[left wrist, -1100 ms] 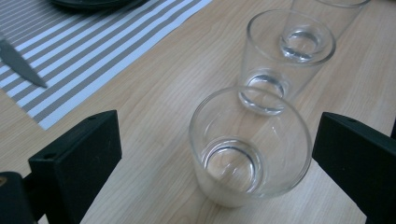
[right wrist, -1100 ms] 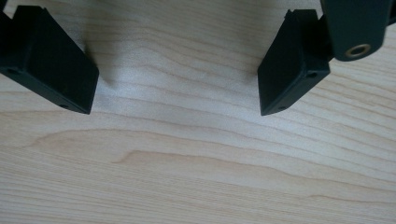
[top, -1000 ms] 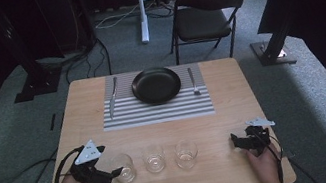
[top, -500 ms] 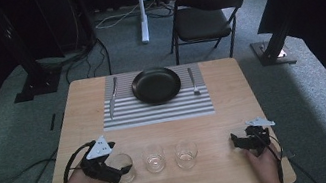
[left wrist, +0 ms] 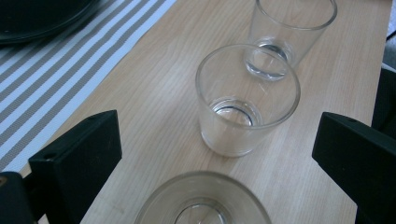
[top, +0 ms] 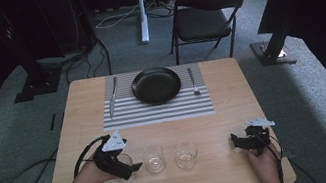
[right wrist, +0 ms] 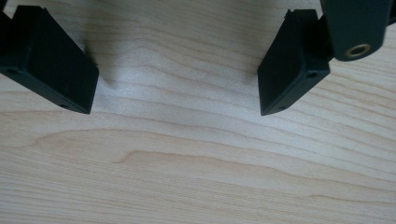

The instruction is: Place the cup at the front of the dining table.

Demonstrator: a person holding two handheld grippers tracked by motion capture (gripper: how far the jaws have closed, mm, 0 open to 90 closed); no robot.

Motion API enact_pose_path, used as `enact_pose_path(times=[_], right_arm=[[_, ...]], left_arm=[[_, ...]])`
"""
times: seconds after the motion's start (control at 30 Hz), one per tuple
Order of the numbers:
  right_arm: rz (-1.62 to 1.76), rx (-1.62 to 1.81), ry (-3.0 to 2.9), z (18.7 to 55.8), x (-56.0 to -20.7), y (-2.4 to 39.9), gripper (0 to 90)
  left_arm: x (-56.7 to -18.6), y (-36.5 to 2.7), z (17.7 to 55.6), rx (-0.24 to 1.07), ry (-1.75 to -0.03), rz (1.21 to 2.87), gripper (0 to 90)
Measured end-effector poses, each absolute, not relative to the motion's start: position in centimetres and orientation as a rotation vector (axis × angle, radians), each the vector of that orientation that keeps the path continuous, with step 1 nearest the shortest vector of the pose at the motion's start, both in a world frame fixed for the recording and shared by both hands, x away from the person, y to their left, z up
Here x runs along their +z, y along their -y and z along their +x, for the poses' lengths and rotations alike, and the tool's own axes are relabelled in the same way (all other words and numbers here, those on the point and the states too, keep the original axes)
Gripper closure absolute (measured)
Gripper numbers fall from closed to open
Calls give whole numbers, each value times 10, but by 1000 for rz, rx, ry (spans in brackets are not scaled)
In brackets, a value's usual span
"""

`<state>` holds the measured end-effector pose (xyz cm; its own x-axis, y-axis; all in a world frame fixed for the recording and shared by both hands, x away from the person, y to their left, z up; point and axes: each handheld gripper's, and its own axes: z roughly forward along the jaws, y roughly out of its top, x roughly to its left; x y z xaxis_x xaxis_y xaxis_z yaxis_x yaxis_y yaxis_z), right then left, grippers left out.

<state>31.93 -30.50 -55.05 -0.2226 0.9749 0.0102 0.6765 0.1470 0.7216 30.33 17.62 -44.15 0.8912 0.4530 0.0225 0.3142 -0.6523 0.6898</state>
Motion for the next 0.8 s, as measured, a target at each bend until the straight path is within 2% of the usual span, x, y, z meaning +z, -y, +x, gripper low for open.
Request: enact_pose_path(times=[0.8], right_arm=[[1573, 847, -1965, 319, -550, 305, 120]], left_arm=[[-452, -129, 318, 183, -503, 2531, 17]])
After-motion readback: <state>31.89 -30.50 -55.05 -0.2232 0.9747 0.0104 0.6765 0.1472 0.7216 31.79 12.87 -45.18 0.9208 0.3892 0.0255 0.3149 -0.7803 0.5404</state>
